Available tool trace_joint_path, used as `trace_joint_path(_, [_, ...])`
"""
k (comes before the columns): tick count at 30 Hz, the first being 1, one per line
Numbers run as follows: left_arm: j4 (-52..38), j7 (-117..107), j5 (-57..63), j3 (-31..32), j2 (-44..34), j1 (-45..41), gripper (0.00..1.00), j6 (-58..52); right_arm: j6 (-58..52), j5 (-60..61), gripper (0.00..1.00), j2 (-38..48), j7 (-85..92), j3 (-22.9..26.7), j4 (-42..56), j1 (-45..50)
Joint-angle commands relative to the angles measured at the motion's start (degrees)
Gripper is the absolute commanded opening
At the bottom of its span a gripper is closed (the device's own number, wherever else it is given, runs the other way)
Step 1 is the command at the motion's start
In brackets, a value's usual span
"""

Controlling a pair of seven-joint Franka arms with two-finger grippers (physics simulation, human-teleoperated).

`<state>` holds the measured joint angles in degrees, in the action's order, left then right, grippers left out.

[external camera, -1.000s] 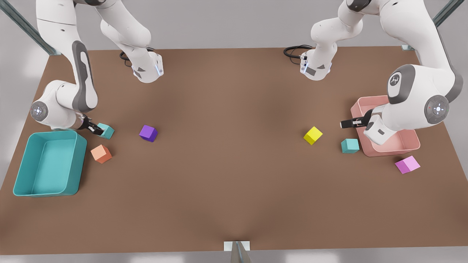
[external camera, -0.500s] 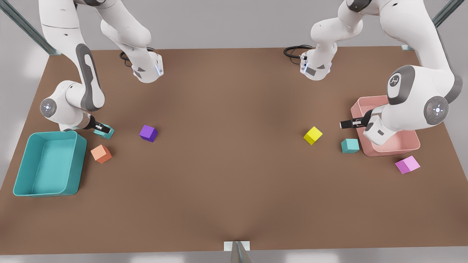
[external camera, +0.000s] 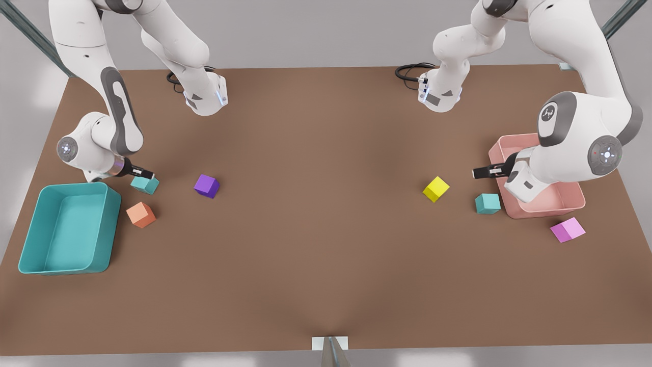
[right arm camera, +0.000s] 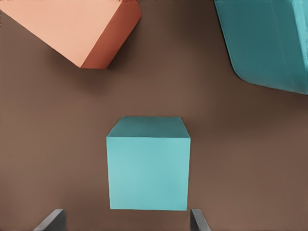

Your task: Stack the two blue cubes on top of each other

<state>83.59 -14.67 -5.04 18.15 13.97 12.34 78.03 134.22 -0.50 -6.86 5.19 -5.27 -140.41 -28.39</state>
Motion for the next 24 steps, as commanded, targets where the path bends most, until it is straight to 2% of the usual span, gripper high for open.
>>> trace_joint_path(1, [-0.09, -0.18, 0.03, 0.04, -0.08, 0.05, 1.0, -0.78, 2.45, 0.59, 0.97, -0.26, 9.4, -0.01, -0.04, 0.09])
trace_joint_path(24, [-0.09, -0.36, -0.06, 0.22, -0.08, -0.48, 1.0, -0.95, 7.72, 1.03, 0.96, -6.33, 8.43, -0.01, 0.23, -1.58])
